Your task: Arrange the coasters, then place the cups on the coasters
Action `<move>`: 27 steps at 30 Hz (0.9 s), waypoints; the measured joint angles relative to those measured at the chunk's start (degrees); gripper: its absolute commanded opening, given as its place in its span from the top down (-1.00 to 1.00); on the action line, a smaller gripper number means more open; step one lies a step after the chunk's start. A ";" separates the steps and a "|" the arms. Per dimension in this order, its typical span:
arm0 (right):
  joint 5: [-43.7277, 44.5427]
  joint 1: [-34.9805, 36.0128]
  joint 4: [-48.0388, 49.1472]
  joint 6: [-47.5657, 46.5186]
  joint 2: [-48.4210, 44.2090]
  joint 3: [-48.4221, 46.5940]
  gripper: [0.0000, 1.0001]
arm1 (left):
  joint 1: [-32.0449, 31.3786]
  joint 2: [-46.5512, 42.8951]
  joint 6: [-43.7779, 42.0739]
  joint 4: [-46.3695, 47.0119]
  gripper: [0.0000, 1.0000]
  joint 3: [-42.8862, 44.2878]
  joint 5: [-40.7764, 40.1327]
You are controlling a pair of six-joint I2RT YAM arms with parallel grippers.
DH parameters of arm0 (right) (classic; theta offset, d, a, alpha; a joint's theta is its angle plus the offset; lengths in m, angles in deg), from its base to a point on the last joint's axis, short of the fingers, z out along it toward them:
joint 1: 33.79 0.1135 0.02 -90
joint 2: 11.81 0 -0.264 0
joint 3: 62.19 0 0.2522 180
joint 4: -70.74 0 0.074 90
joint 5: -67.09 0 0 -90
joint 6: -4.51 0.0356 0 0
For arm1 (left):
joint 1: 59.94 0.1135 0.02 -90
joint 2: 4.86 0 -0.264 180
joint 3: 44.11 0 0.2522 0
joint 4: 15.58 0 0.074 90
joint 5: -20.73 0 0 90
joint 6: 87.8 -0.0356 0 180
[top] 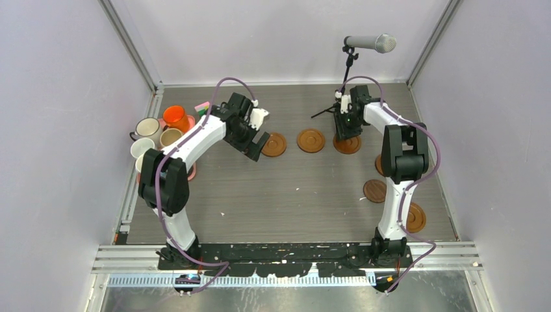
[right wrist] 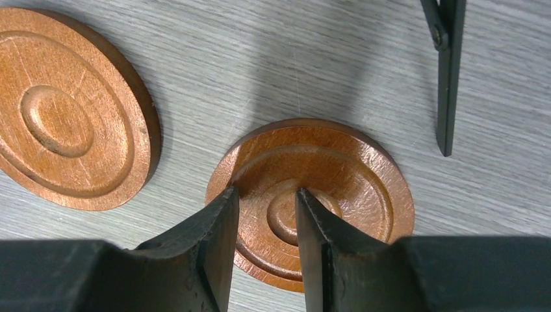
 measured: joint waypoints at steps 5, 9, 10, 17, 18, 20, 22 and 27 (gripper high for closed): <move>0.26 -0.31 -0.39 0.17 -0.15 0.00 0.05 | 0.00 0.00 -0.02 -0.09 -0.97 -0.35 0.13; -0.98 -1.70 -3.80 -0.22 -2.03 0.52 -0.08 | 0.00 -0.31 -0.02 -0.13 -0.98 -0.39 0.52; -1.55 -2.32 -4.72 -0.42 -3.06 0.81 -0.10 | 0.00 -0.55 -0.02 -0.13 -0.99 -0.44 0.63; -5.75 -11.82 -13.73 -7.69 -15.06 2.12 -0.18 | 0.00 -1.81 -0.07 -1.18 -0.99 -0.44 1.66; -5.75 -13.29 -14.69 -8.87 -16.57 2.80 -0.18 | 0.00 -1.92 -0.09 -1.36 -0.99 -0.44 1.81; -5.35 -15.98 -16.46 -11.04 -18.58 4.48 -0.18 | 0.00 -2.32 -0.13 -1.55 -1.00 -0.50 1.90; -4.46 -18.05 -18.36 -12.63 -18.80 5.40 -0.18 | 0.00 -2.91 -0.22 -1.68 -0.99 -0.72 1.95; -1.38 -22.80 -19.63 -15.67 -15.50 6.29 -0.17 | 0.00 -5.11 -0.72 -1.92 -0.99 -2.01 1.99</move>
